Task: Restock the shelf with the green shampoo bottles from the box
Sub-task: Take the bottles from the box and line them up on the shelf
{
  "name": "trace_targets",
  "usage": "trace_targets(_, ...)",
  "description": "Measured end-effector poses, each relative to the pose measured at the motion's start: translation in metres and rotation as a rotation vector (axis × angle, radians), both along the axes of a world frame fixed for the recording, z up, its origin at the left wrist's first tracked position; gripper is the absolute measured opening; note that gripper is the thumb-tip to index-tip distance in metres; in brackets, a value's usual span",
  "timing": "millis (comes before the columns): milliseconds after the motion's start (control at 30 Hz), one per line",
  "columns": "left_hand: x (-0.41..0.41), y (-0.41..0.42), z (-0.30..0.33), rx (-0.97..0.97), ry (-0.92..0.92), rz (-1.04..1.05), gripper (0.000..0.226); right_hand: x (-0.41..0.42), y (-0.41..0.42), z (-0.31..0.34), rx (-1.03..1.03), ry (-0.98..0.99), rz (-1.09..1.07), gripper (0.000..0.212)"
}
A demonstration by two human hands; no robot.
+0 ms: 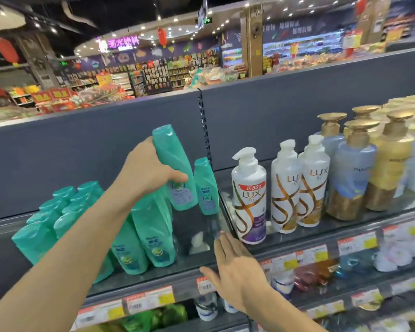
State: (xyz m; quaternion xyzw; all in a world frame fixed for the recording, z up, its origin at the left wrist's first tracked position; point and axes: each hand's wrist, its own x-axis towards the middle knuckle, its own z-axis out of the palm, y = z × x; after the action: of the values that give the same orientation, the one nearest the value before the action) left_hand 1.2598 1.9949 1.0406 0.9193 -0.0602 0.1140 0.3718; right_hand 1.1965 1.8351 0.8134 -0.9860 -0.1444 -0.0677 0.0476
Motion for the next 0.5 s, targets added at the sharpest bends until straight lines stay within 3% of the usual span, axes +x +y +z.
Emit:
trace_targets(200,0.042,-0.021,-0.029,0.262,0.048,0.251,0.072,-0.007,0.002,0.006,0.043,-0.016,-0.040,0.083)
trace_targets(500,0.061,-0.036,-0.059,0.281,0.106,0.318,0.069,-0.008,0.002,0.003,0.091,-0.101,-0.062,0.074)
